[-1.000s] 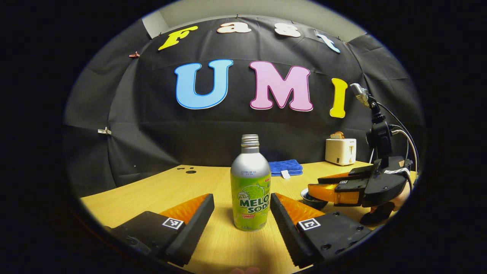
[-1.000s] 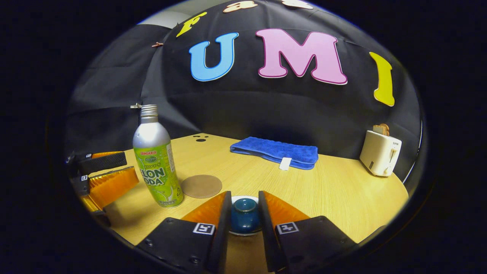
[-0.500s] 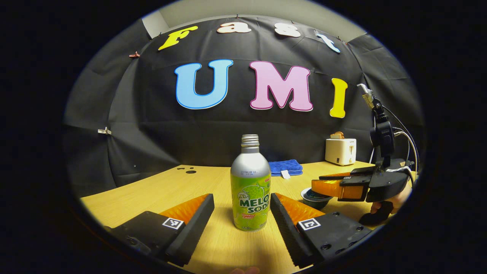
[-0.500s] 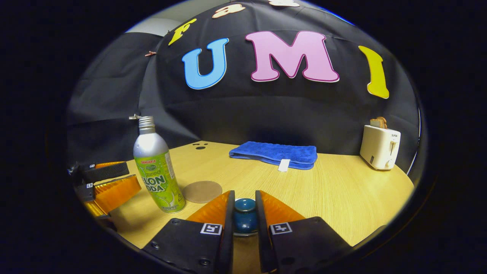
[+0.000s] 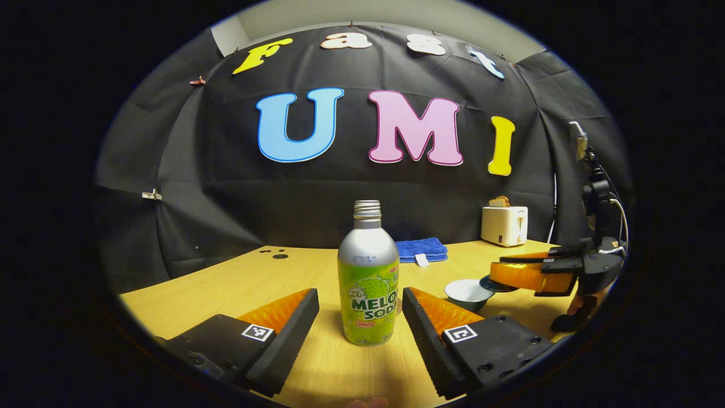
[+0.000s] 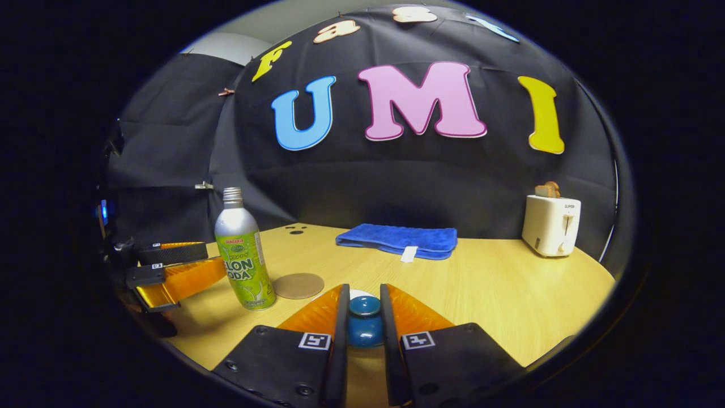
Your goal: Open the teacup lid with one hand, grasp the water bottle and pour water into the teacup with the other hand; after pouring, place the water bottle on the coaster and then close the teacup lid.
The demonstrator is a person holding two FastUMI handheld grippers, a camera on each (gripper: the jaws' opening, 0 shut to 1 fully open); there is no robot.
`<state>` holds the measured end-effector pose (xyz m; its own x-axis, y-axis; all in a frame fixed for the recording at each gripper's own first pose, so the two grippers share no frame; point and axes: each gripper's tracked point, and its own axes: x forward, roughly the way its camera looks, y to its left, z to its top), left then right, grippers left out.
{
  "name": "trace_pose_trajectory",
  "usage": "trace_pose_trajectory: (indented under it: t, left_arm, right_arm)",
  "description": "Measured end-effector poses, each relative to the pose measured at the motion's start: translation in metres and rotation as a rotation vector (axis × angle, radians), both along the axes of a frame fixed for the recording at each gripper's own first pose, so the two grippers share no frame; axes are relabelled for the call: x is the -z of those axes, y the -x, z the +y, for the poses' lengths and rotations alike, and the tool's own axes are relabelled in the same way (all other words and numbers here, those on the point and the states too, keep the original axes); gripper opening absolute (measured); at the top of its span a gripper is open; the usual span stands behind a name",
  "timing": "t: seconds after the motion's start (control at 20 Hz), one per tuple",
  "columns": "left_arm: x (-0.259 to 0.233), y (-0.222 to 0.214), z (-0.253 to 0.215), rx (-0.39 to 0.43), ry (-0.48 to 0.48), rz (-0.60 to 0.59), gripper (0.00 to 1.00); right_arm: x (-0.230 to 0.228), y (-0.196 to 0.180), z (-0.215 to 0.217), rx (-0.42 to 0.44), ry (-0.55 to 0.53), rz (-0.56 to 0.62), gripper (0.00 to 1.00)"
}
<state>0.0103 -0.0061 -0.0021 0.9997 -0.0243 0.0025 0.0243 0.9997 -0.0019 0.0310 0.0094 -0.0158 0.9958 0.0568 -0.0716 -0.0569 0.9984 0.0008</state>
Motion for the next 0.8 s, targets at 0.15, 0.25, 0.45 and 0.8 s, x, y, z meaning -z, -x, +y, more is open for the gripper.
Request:
trace_pose_trajectory:
  t: [0.15, 0.25, 0.45, 0.8]
  left_arm:
    - [0.0, -0.011, -0.006, 0.014, -0.001, -0.001, 0.94]
    - [0.0, -0.019, -0.006, 0.01, -0.001, -0.001, 0.94]
    - [0.0, -0.036, 0.0, -0.036, 0.0, 0.002, 0.94]
    - [-0.001, -0.05, -0.011, -0.021, -0.067, 0.009, 0.82]
  right_arm:
    - [-0.005, 0.018, -0.01, 0.001, 0.002, -0.029, 0.31]
    - [-0.008, 0.028, -0.021, 0.006, 0.0, -0.045, 0.31]
    - [-0.013, 0.044, -0.047, 0.04, -0.002, -0.069, 0.31]
    - [-0.014, 0.054, -0.066, 0.055, 0.001, -0.069, 0.31]
